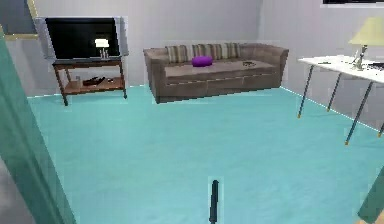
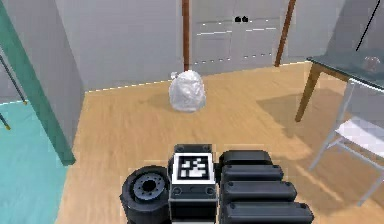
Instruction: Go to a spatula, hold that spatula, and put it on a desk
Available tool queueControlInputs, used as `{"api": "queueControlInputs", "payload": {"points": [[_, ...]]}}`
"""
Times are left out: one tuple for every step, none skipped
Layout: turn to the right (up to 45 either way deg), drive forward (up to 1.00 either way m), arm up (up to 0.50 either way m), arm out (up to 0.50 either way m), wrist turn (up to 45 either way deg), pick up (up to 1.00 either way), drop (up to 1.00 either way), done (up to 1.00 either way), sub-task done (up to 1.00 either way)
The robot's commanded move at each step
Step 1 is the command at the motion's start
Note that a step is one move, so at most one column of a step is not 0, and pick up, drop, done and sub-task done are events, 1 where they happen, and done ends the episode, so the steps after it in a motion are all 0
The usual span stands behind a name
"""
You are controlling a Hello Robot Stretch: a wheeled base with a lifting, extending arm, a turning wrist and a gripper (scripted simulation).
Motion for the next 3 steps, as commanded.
{"api": "queueControlInputs", "payload": {"points": [[0.0,0.90,0.00,0.00,0.0,0.00,0.00,0.00,0.00],[-45.0,0.00,0.00,0.00,0.0,0.00,0.00,0.00,0.00],[-15.0,0.00,0.00,0.00,0.0,0.00,0.00,0.00,0.00]]}}
